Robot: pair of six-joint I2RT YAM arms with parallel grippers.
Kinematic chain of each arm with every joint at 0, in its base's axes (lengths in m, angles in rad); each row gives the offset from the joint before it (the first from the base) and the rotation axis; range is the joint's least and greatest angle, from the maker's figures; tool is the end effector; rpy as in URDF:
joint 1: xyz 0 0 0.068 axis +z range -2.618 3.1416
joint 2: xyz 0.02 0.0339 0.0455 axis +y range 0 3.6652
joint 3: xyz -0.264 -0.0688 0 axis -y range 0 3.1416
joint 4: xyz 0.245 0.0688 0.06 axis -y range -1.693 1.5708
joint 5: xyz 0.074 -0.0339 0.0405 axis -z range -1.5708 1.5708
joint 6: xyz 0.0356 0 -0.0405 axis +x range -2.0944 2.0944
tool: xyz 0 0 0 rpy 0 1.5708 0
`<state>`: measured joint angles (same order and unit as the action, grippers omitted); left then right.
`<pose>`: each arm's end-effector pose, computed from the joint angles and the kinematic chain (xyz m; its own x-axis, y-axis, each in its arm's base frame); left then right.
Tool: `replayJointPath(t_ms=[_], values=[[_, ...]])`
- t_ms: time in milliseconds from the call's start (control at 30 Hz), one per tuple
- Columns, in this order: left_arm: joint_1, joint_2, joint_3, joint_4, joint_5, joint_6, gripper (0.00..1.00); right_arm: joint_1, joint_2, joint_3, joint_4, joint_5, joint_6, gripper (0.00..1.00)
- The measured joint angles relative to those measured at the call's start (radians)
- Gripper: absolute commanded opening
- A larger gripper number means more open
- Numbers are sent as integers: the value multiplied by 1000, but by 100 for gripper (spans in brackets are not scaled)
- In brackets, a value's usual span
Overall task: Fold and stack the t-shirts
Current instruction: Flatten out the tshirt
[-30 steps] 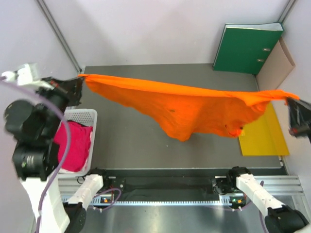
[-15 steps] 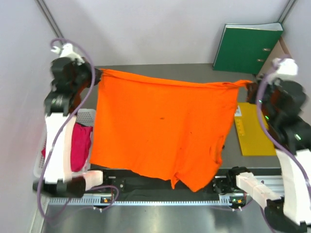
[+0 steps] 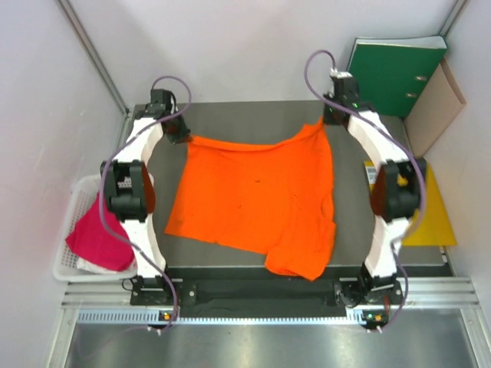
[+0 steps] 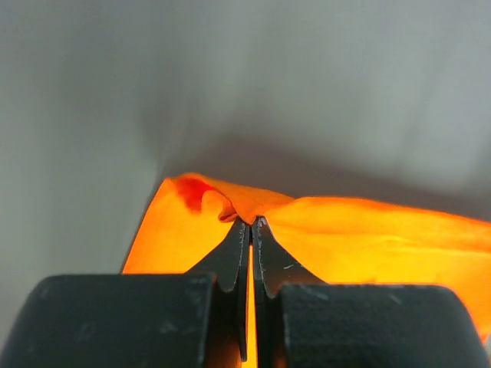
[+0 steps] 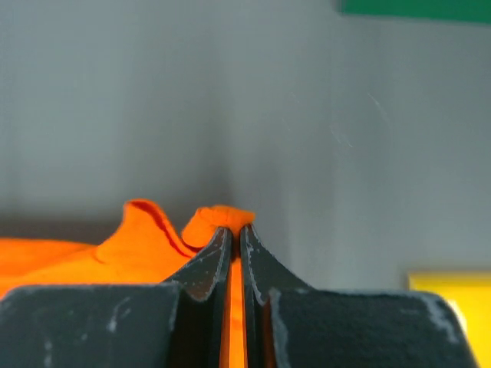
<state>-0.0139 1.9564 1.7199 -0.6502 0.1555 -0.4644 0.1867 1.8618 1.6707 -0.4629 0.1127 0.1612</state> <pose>0.4404 -0.0116 0.2744 -0.7428 -0.4322 -0.5113 -0.2473 0.8868 -0.3904 0.4277 0.0767 0.3122 -0.6056 0.0479 -0.7943 0.0005 0.9982 0.0599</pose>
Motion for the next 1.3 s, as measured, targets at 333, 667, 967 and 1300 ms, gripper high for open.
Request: replayJointPath(t_ms=[333, 667, 967, 1300], values=[[26, 336, 534, -77, -44, -63, 0, -21, 505, 641, -106, -119, 39, 0], [55, 287, 452, -77, -106, -84, 0, -59, 431, 533, -91, -202, 70, 0], [57, 251, 378, -73, -108, -85, 0, -50, 322, 447, -46, -238, 83, 0], [66, 137, 371, -74, -64, -68, 0, -21, 82, 257, -78, -220, 84, 0]])
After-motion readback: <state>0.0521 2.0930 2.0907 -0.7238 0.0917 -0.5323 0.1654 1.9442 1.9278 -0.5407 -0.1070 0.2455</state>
